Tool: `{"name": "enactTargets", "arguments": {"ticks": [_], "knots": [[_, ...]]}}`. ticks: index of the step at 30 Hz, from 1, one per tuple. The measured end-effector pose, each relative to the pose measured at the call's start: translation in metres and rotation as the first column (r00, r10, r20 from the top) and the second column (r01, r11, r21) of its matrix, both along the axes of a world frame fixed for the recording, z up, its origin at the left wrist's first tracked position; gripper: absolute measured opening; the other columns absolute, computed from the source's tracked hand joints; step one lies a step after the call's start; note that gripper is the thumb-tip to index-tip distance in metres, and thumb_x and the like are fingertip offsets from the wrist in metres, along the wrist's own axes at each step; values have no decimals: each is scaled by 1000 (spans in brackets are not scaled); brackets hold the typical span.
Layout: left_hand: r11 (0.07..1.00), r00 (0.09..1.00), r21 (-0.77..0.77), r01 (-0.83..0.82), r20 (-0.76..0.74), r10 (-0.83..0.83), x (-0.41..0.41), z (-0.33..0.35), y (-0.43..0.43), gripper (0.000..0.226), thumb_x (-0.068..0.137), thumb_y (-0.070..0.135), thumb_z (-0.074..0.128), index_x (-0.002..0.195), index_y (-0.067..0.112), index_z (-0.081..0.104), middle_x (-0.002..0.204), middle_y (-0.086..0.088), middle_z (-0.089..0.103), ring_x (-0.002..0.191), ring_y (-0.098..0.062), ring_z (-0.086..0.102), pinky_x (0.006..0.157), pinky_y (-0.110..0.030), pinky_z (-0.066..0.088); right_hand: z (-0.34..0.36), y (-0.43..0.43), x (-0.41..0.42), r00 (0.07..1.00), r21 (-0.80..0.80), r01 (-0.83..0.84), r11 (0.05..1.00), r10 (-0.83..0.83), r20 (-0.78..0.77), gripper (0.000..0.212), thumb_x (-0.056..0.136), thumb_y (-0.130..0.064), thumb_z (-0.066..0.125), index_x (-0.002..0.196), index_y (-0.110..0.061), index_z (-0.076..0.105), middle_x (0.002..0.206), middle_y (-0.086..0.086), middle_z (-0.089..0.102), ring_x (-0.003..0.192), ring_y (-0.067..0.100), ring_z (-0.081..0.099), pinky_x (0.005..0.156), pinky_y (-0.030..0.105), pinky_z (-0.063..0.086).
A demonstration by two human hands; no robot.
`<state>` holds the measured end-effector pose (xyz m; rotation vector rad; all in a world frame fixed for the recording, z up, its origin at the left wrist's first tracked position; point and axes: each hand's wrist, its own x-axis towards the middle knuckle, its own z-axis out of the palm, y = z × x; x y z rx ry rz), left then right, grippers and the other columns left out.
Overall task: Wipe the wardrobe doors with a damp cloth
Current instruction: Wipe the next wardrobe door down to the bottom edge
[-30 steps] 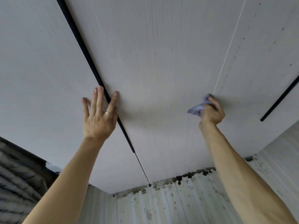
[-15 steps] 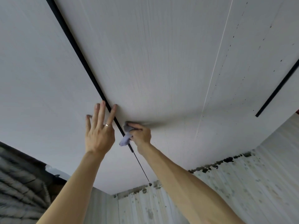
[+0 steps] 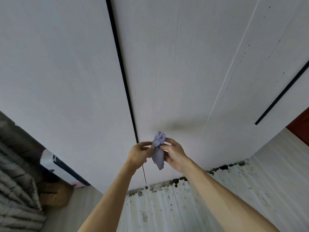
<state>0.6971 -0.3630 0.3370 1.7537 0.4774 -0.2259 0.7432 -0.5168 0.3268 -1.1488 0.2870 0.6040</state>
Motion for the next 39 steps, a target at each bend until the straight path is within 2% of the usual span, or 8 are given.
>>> {"name": "enactTargets", "arguments": {"ticks": [6,13,18,22,28,31,34,39], "knots": [[990,998,-133,46,-45,-52,-7,-10,-6,53,63,37,78,109,12,68,84,2,72,73,-9,67,61,-21,47,2,-15,-19,987,-178,-153,972,158,11,23,93,-9,62,114,-9,70,107,12,75,99,29,72,83,42,59],[976,997,-203,-76,-14,74,-8,-33,-22,24,85,17,79,82,14,55,75,-1,60,72,-17,55,62,-27,43,-1,-34,-17,955,-279,-282,918,295,5,26,95,-34,66,116,-19,70,107,4,76,99,28,73,78,37,58],[935,996,-345,-87,-65,69,-3,-42,-33,30,77,22,86,89,14,60,90,-5,72,79,-18,66,72,-29,50,-27,-49,-6,949,-387,-203,899,278,150,12,97,-16,65,104,-9,70,104,13,74,93,28,74,80,44,62],[867,975,-448,-217,-135,174,-3,-63,-50,18,89,20,75,87,16,57,80,0,70,68,-14,67,64,-25,52,-44,-69,12,973,-356,-184,916,221,64,15,102,-14,53,99,-11,67,100,15,74,86,31,73,64,38,58],[854,942,-411,-318,-235,238,5,-132,-87,21,89,16,74,91,15,53,75,-5,65,59,-16,60,48,-21,38,-108,-101,40,947,-300,-309,903,322,-4,23,99,-35,59,100,-13,64,97,8,73,86,25,71,69,37,51],[847,929,-430,-311,-325,177,15,-165,-94,21,88,15,71,107,9,62,82,-6,67,68,-17,62,56,-25,46,-148,-110,46,918,-324,-382,865,396,-24,34,85,-24,75,115,-14,61,104,10,74,90,25,72,69,39,48],[870,910,-431,-239,-411,47,18,-204,-99,28,83,22,71,107,7,68,89,-7,71,79,-20,65,69,-30,49,-196,-118,50,920,-260,-390,883,386,-67,28,83,-10,70,110,-12,62,104,13,74,94,28,73,76,41,52],[932,940,-319,-173,-335,60,27,-277,-87,51,63,29,71,110,10,69,101,-5,72,94,-19,64,87,-35,50,-265,-123,59,940,-222,-340,914,328,-92,24,81,-4,73,103,-12,63,102,15,73,90,29,70,71,37,48]]}}
